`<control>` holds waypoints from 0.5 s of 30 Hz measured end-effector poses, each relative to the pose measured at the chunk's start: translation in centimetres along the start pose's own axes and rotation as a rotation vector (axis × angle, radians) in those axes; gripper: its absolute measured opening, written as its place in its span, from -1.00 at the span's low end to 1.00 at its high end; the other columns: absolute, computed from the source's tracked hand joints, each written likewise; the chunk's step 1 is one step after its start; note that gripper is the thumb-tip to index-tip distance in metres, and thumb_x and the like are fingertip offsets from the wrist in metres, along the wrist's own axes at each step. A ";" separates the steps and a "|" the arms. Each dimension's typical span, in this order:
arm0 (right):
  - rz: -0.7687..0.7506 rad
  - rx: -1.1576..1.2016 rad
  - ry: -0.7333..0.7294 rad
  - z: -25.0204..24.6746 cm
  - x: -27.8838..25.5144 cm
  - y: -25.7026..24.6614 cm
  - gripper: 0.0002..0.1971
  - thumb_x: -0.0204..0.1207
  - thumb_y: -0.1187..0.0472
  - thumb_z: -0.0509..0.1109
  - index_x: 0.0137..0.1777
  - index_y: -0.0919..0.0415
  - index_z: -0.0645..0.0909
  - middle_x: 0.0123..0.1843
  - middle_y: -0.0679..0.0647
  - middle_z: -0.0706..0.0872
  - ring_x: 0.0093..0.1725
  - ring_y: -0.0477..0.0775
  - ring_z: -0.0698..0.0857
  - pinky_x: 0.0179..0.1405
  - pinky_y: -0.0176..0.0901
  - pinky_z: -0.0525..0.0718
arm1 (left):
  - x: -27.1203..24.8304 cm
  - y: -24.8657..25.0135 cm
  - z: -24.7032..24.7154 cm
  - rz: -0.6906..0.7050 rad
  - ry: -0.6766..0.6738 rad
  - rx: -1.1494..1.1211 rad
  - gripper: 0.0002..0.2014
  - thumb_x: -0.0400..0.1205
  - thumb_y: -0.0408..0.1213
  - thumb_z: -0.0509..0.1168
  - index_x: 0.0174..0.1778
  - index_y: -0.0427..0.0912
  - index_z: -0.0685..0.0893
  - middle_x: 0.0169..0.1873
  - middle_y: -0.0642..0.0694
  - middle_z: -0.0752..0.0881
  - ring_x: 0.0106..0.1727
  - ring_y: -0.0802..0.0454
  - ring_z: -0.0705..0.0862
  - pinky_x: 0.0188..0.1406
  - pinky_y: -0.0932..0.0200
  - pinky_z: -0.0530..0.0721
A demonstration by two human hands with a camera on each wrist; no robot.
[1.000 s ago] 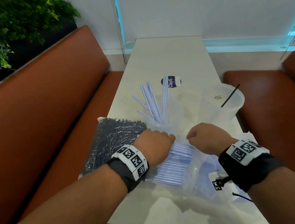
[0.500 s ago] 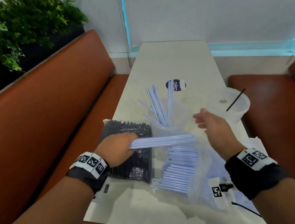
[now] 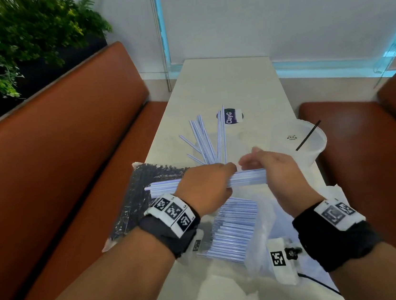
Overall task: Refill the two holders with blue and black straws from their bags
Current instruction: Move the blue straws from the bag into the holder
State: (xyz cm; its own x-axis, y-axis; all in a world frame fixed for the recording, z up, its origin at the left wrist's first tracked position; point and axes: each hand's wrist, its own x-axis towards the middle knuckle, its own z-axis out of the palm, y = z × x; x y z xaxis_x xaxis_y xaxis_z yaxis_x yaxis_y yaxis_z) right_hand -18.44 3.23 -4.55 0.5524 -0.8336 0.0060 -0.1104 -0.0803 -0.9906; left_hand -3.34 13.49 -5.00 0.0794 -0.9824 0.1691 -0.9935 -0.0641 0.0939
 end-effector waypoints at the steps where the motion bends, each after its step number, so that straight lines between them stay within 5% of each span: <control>1: 0.015 0.091 0.056 -0.3 0.1 -0.3 -0.56 0.65 -0.13 0.25 -0.13 0.10 0.87 -0.09 0.05 0.89 0.06 -0.01 0.81 0.03 -0.12 0.62 | 0.1 -0.1 -0.6 -0.019 0.014 -0.035 -0.82 0.61 -0.14 0.28 0.11 0.02 0.53 -0.29 0.05 0.60 -0.29 -0.11 0.63 -0.44 0.13 0.43; 3: 0.062 0.317 0.143 -1.0 0.4 -0.8 -0.50 0.72 -0.17 0.18 -0.09 0.14 0.83 -0.08 0.10 0.88 0.02 0.06 0.83 -0.02 -0.11 0.69 | 0.0 -0.6 -2.3 -0.073 0.066 -0.202 -0.87 0.64 -0.14 0.31 0.06 0.10 0.51 -0.37 0.11 0.54 -0.32 -0.03 0.62 -0.49 0.19 0.38; 6: 0.176 0.486 0.133 -1.0 0.2 -0.9 -0.48 0.76 -0.18 0.15 0.02 0.23 0.77 -0.06 0.17 0.88 0.02 0.14 0.86 -0.02 -0.06 0.76 | 0.1 0.2 -5.9 -0.121 0.324 -0.786 -0.87 0.63 -0.10 0.42 0.00 0.22 0.62 -0.33 0.10 0.68 -0.31 0.09 0.70 -0.38 0.24 0.63; 11: 0.334 0.586 0.111 0.4 -0.1 -1.7 -0.44 0.75 -0.22 0.15 0.18 0.28 0.72 0.12 0.25 0.85 0.08 0.22 0.85 0.13 0.12 0.78 | 2.1 2.5 -10.2 0.043 0.802 -1.570 -0.84 0.60 -0.43 0.39 -0.09 -0.04 0.66 -0.34 -0.05 0.70 -0.31 -0.04 0.74 -0.21 0.16 0.71; 15: 0.379 0.756 -0.018 1.2 -0.5 -3.0 -0.34 0.74 -0.28 0.11 0.37 0.35 0.60 0.26 0.36 0.78 0.26 0.39 0.77 0.30 0.31 0.72 | 3.5 4.1 -9.2 -0.037 0.783 -1.752 -0.86 0.61 -0.51 0.32 -0.10 -0.17 0.57 -0.38 -0.13 0.63 -0.34 -0.09 0.67 -0.22 0.11 0.68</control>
State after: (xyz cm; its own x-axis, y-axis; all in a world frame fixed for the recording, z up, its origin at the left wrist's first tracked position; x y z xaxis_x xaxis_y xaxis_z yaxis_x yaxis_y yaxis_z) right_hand -17.36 4.52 -1.71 0.6037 -0.7207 -0.3409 0.2881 0.5960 -0.7495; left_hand -6.40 11.37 4.99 0.6052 -0.6664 0.4355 0.1504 0.6329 0.7595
